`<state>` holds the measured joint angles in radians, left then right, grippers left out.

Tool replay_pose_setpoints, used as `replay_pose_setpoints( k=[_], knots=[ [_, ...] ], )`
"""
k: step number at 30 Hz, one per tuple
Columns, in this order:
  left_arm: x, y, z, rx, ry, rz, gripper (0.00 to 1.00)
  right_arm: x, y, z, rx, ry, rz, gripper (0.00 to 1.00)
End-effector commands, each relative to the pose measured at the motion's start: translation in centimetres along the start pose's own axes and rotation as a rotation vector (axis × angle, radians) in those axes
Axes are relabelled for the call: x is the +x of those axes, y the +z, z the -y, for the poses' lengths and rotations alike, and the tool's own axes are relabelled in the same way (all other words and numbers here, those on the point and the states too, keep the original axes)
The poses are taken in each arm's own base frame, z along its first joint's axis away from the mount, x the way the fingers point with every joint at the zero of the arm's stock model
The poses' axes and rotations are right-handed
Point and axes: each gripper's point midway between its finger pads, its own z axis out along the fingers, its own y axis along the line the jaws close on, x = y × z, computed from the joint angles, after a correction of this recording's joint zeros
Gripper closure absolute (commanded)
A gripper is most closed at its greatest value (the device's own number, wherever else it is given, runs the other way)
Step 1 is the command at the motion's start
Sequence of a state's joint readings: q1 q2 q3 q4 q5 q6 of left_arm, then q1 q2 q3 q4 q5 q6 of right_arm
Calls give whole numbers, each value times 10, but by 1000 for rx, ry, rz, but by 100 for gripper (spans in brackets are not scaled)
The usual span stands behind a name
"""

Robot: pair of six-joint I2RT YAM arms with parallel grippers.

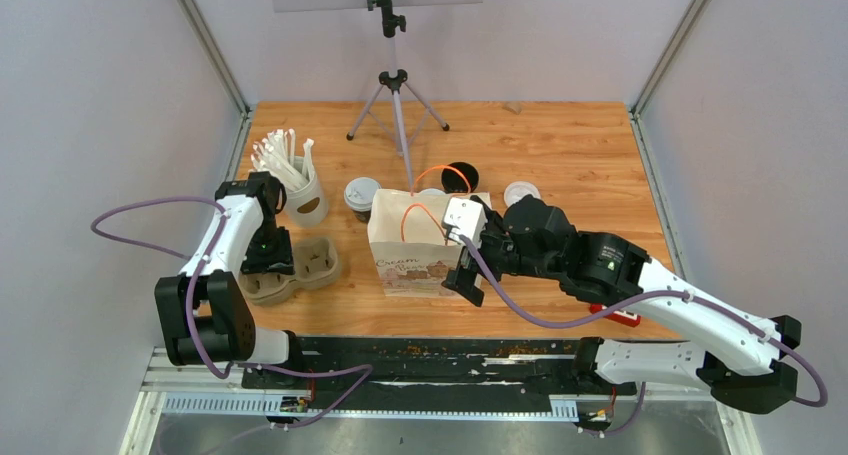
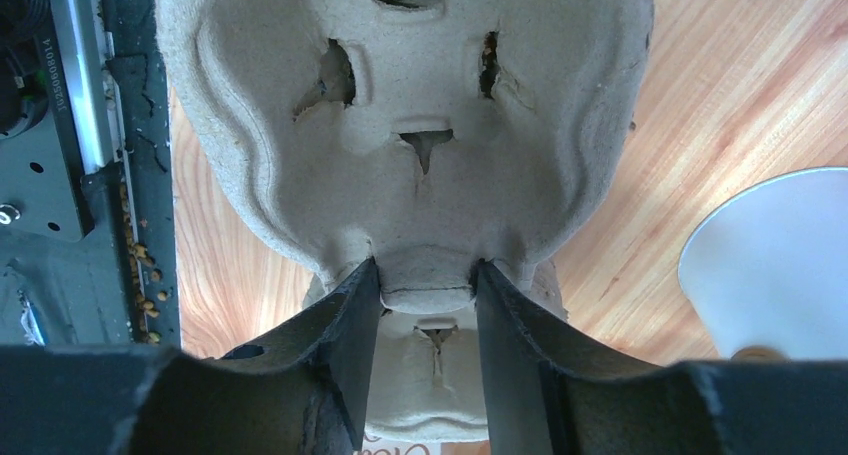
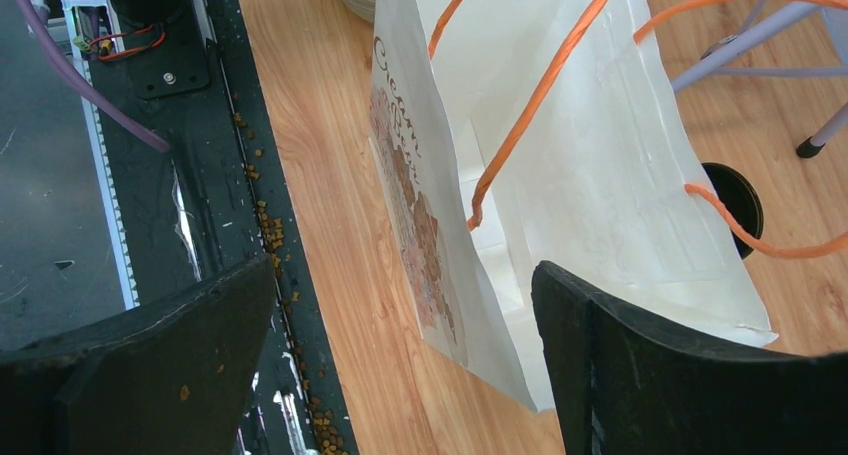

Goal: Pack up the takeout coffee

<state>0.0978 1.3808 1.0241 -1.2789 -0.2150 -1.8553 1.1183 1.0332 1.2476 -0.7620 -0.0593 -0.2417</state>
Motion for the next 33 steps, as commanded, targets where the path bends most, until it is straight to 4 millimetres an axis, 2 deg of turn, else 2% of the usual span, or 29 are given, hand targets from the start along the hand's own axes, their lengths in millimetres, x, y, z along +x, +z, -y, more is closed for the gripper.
replay_pose_setpoints(
  k=[1, 3, 5, 11, 16, 21, 28, 33],
  knots=[
    [-1, -5, 5, 27, 27, -4, 55, -26, -4, 7, 27, 0, 62, 0],
    [1, -5, 3, 18, 33, -17, 70, -28, -3, 8, 24, 2, 53, 0],
    [1, -8, 2, 26, 34, -22, 75, -31, -1, 8, 25, 1, 49, 0],
    [-11, -31, -5, 41, 41, 1, 76, -40, -12, 6, -1, -48, 64, 0],
    [-30, -49, -15, 54, 69, 70, 78, -42, -25, 17, 47, -142, 74, 0],
    [-31, -57, -20, 76, 69, 57, 75, -42, -24, 21, 70, -170, 90, 0],
    [-43, -79, -22, 80, 255, 100, 79, -57, -27, 36, 145, -146, 106, 0],
    [-46, -109, -16, 213, 350, 82, 75, -67, -39, 34, 144, -124, 161, 0]
  ],
)
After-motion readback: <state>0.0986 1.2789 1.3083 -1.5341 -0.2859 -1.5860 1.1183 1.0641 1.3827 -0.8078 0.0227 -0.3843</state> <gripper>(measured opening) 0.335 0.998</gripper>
